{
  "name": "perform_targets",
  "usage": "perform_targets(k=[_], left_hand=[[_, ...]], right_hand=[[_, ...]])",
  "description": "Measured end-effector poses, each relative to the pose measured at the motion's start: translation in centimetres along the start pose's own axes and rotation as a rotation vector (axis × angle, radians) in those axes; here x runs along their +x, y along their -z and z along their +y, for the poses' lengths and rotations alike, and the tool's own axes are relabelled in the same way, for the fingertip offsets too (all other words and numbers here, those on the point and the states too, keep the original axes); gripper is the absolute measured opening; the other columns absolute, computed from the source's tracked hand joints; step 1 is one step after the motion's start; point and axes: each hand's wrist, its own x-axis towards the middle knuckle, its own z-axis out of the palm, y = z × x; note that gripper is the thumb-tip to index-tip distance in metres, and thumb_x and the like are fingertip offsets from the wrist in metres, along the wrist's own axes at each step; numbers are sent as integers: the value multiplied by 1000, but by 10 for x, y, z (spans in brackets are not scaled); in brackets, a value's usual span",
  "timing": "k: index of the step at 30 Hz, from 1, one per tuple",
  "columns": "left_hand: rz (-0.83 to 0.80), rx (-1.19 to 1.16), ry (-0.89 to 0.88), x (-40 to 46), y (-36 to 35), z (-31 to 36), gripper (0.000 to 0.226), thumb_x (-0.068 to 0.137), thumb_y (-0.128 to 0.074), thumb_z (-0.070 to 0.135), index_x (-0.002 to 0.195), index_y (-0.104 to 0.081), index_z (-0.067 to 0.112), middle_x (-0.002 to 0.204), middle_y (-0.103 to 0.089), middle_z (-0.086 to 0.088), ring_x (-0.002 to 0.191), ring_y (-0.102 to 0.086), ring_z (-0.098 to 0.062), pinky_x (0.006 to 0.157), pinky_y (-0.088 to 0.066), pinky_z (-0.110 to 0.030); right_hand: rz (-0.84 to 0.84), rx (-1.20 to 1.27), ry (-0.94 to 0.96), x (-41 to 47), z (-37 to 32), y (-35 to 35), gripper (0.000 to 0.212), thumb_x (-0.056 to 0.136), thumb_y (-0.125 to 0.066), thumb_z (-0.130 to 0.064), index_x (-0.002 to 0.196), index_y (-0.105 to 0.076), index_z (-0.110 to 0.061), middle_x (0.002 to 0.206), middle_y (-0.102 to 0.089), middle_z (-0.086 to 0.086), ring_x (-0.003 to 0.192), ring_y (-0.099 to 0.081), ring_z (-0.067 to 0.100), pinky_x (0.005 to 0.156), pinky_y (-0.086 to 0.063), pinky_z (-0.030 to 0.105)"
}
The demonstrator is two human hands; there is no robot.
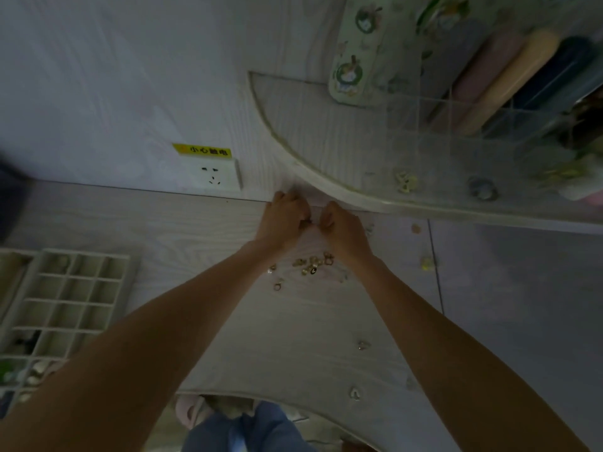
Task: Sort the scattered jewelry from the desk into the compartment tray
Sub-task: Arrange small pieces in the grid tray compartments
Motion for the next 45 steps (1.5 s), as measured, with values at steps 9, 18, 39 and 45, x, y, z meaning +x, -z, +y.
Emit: perform_targets(k=[9,18,39,45], left_hand=[[-89,-626,157,-25,55,-4,14,85,-63,15,79,-51,17,83,-68,-5,83,-66,-22,76,-53,-33],[-99,-1048,231,-70,109,-41,19,91,-52,-1,78,-43,10,78,-72,-8,78,-69,-17,82,-56,-27],[-20,-1060,430,-165,222,-170,8,85,-59,-5,85,-61,2,85,-70,-14,70,-71,-15,65,-57,-19],[-25,-957,483,-217,236,-224,3,85,-58,-6,87,-61,-6,77,-69,-14,64,-70,-15,61,-56,-20]], right_hand=[[-60,541,-66,-25,-39,23,20,82,-66,-4,77,-58,-22,78,-64,-1,74,-62,14,68,-50,22],[-313,914,-197,-43,-96,-7,5,92,-56,-9,87,-54,-9,91,-65,9,87,-65,15,73,-53,21],[-423,1040,-209,-75,-221,-96,22,94,-49,-5,73,-56,-8,58,-44,1,49,-35,9,45,-32,17],[-419,792,-83,-93,-260,-141,27,91,-54,-1,65,-59,-8,54,-45,3,46,-36,10,45,-30,18]])
